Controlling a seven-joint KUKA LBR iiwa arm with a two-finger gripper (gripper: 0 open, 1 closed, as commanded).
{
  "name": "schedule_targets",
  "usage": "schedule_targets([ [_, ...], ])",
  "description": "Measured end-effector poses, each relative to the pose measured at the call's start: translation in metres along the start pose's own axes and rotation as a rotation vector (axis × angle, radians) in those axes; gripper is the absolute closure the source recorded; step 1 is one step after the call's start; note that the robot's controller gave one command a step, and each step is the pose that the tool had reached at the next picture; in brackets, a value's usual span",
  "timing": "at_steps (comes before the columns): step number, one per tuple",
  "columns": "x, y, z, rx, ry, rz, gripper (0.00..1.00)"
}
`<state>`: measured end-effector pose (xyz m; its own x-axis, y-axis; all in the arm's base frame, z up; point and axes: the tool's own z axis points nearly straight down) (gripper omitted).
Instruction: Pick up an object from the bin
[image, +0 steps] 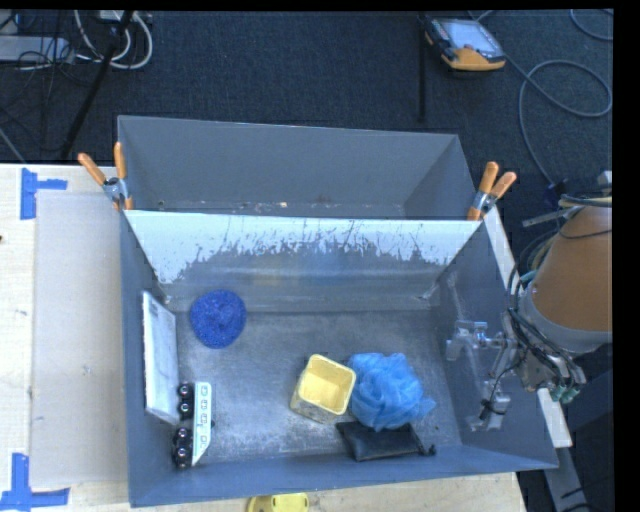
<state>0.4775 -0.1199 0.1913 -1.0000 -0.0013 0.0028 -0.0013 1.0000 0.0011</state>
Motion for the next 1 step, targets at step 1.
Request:
schedule_targets([
  [1, -0.0443, 0.0351, 0.0338, 0.003, -0.008, -0.025, 0.0],
])
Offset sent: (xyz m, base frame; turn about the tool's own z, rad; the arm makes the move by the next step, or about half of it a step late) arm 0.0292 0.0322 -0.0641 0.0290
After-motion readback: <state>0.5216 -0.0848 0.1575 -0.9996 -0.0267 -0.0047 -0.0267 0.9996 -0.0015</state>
